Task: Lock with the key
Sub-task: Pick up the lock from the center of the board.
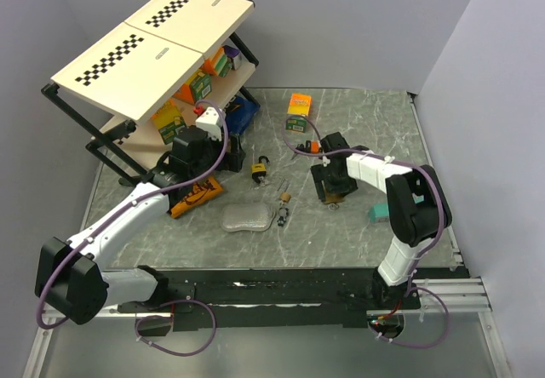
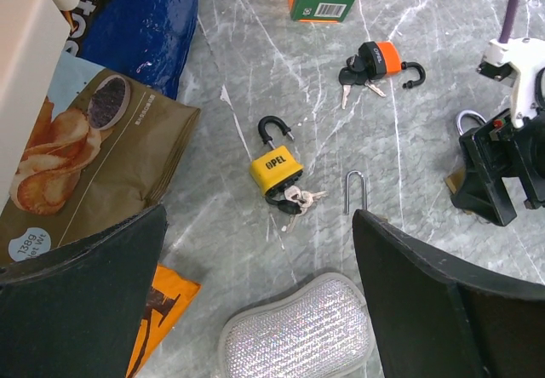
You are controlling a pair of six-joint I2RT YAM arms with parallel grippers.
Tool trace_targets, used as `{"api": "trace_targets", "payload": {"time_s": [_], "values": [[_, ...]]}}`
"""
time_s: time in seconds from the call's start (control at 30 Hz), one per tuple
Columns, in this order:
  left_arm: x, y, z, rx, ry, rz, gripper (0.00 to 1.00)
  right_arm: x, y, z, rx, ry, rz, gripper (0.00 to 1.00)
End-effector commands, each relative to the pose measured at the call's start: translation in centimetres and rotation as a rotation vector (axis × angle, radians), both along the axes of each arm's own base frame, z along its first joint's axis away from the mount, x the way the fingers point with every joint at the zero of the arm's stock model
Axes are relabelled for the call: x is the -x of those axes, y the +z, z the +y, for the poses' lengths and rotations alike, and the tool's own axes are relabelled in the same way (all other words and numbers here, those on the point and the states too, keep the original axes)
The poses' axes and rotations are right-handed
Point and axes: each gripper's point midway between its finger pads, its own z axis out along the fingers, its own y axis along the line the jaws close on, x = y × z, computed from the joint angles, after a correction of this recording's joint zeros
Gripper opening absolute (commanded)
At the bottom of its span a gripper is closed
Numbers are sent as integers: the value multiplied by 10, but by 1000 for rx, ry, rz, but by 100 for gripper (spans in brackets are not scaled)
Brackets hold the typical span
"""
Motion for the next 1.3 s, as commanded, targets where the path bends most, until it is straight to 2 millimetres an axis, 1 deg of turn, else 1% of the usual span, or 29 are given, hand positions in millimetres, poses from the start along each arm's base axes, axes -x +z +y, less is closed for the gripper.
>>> {"api": "trace_targets", "payload": {"time_s": [0.0, 0.07, 0.17, 0.23, 0.3, 0.37, 0.4, 0.43, 0.5, 0.53, 0.57, 0.6, 0.63, 0.7, 0.73, 0.8, 0.83, 0.87, 0.9, 0.93, 0.97, 1.0, 1.03, 1.07, 1.1, 1.17, 1.2, 1.23, 1.27], "values": [[-4, 10, -5, 31, -15, -30, 96, -4, 0, 1, 0, 2, 24, 79], [-3, 10, -5, 27, -20, -28, 96, -4, -2, 0, -16, 2, 39, 74], [-2, 10, -5, 19, -35, -27, 96, -4, -1, -3, -33, -17, 52, 70], [1, 10, -7, 11, -60, -26, 96, 0, -2, -6, -33, -17, 65, 62], [4, 9, -8, -2, -82, -20, 96, 2, 5, -1, -80, 14, 60, 48], [9, 9, -12, -19, -143, -31, 96, 4, 18, 8, -138, 66, 29, 38], [11, 7, -14, -25, -162, -35, 96, 5, 23, 9, -147, 118, 13, 31], [17, 9, -19, -15, -212, -44, 96, 4, 35, 12, -169, 147, -20, 28], [27, 11, -25, -20, -292, -73, 96, 9, 46, 20, -212, 239, -39, 23], [30, 15, -28, -14, -318, -89, 96, 9, 58, 22, -227, 272, -70, 18], [36, 20, -32, 2, -353, -107, 96, 10, 63, 23, -231, 322, -86, 12], [39, 18, -33, 6, -372, -111, 96, 14, 68, 27, -253, 356, -90, 8], [40, 22, -35, 13, -388, -140, 96, 14, 78, 28, -261, 380, -122, 7], [46, 26, -36, 33, -411, -175, 96, 20, 88, 33, -288, 456, -138, 1], [47, 31, -37, 49, -422, -207, 96, 22, 98, 34, -302, 479, -158, 0], [59, 34, -41, 64, -483, -238, 96, 29, 109, 39, -332, 548, -162, 0], [63, 39, -42, 70, -503, -267, 96, 32, 117, 42, -344, 574, -180, 0], [67, 33, -42, 55, -529, -277, 96, 33, 122, 42, -347, 611, -192, 0], [75, 33, -46, 58, -583, -292, 96, 35, 128, 45, -360, 636, -204, 0], [80, 33, -47, 54, -611, -308, 96, 45, 136, 48, -392, 669, -202, 0], [84, 28, -47, 1, -663, -359, 96, 49, 140, 50, -398, 717, -210, 0], [93, 26, -51, -8, -732, -383, 96, 50, 148, 52, -408, 745, -226, 0], [100, 24, -52, -25, -780, -411, 96, 63, 153, 55, -447, 775, -206, 0], [104, 17, -53, -77, -836, -460, 96, 66, 157, 56, -452, 818, -214, 0], [115, 16, -57, -81, -910, -491, 96, 70, 165, 59, -467, 848, -224, 0], [118, 9, -60, -125, -978, -546, 98, 89, 173, 64, -522, 927, -206, 0], [120, 7, -61, -130, -1003, -548, 99, 94, 178, 66, -536, 950, -204, 0], [122, 0, -66, -127, -1040, -529, 99, 99, 180, 67, -543, 972, -205, 0], [121, 6, -70, -137, -1069, -557, 95, 107, 181, 69, -558, 1007, -188, 0]]}}
